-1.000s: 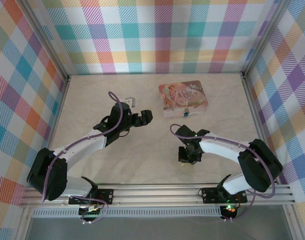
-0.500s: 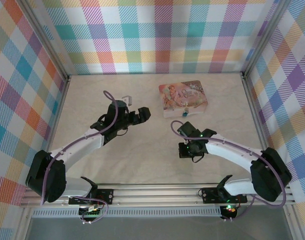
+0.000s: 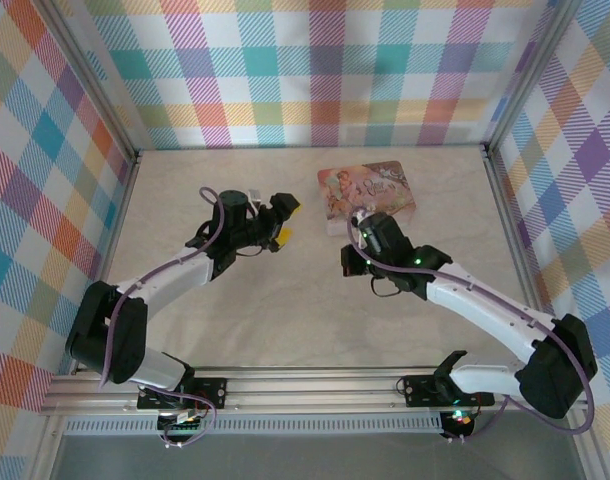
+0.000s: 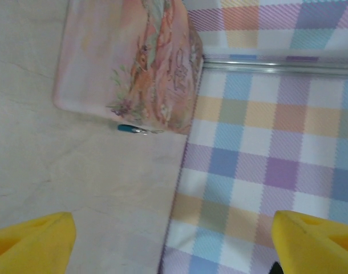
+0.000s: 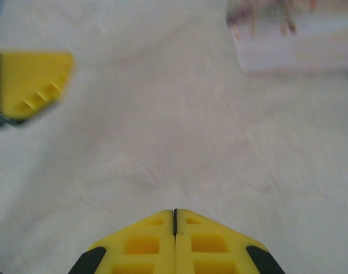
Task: Unlock the padlock with the key
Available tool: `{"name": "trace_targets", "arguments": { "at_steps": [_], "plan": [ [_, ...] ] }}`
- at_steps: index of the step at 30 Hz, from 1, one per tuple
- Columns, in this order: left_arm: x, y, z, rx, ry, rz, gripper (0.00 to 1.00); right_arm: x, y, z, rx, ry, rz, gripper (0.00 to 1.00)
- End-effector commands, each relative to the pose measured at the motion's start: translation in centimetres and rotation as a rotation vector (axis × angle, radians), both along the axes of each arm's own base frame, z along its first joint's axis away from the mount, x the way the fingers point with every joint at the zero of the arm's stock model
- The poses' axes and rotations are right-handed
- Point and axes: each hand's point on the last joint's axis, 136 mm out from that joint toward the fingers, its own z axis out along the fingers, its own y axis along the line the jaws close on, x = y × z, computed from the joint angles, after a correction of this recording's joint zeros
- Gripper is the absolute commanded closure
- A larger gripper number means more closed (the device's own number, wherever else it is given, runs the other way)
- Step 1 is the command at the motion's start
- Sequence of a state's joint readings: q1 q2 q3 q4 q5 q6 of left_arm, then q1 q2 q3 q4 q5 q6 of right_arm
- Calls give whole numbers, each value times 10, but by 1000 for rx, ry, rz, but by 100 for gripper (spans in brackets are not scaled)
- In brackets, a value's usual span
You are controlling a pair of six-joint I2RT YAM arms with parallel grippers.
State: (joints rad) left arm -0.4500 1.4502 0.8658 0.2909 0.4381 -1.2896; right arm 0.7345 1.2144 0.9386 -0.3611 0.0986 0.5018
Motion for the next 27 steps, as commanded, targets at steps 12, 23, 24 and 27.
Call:
{"name": "trace_targets", "arguments": {
  "at_steps": [12, 23, 24, 27],
  "plan": [
    [-8, -26, 24, -445, 206, 61, 22, 60, 61, 83, 202, -289, 48, 100],
    [-13, -36, 30, -476, 223, 46, 27, 64, 81, 72, 243, -241, 94, 100],
    [-13, -36, 31, -480, 223, 47, 28, 64, 82, 70, 243, -236, 96, 100],
    [-13, -36, 30, -482, 224, 49, 32, 63, 83, 67, 244, -224, 103, 100]
  ]
}}
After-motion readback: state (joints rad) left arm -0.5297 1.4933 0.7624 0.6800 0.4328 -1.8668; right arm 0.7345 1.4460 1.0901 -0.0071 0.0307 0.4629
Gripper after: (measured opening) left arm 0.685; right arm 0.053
